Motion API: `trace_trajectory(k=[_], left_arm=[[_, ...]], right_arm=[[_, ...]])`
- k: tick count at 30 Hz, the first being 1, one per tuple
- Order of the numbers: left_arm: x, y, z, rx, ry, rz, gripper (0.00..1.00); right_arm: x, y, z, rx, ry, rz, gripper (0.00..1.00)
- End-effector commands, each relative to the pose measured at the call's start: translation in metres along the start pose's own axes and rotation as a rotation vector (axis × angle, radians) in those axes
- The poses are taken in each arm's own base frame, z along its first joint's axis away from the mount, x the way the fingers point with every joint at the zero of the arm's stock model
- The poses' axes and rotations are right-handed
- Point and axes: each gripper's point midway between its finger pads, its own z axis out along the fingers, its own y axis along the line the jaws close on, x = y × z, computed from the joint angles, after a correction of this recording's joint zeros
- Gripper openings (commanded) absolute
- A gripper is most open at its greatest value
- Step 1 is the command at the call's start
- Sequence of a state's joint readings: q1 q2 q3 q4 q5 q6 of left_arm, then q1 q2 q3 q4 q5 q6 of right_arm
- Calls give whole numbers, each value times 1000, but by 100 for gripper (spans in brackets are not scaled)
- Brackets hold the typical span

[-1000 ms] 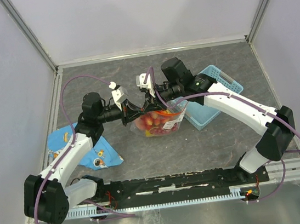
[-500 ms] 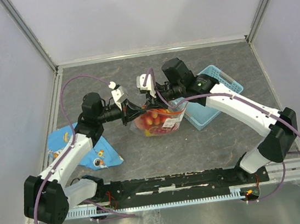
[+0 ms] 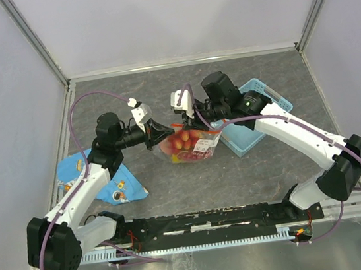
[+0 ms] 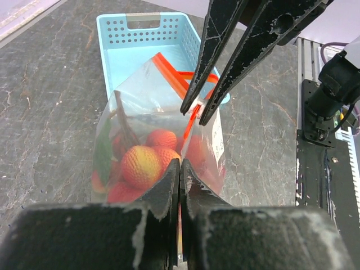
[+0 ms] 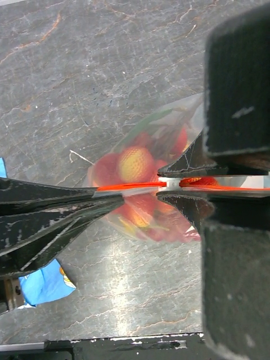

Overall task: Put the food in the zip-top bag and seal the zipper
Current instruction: Zip the zipper food storage bag at the center of the board.

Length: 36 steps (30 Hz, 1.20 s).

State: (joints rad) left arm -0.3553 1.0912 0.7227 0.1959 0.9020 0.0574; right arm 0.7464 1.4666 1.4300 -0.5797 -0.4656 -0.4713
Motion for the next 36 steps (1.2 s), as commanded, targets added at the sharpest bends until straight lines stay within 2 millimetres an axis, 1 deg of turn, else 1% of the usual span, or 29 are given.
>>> trace_trajectory(k=[1, 7, 13, 23, 29, 34, 36], left_arm=[[-24, 12, -7, -72, -60, 70, 3], [-23, 21, -10, -130, -53, 65, 3], [-23, 33, -15, -208, -41, 64, 3], [-21, 59, -29, -380, -17, 52, 3], [-23, 74, -41, -496, -17, 53, 3], [-23, 81, -48, -546, -17, 48, 3], [-24, 77, -45, -519, -18, 53, 3]], right_arm=[[3, -10, -24, 80, 15, -9, 1], [7, -10, -35, 105, 14, 4, 2], [12, -7, -40, 118, 18, 25, 1], [20, -3, -48, 143, 32, 60, 2], [32, 0, -49, 161, 55, 92, 2], [39, 4, -50, 165, 64, 114, 2], [39, 4, -49, 165, 61, 119, 2]])
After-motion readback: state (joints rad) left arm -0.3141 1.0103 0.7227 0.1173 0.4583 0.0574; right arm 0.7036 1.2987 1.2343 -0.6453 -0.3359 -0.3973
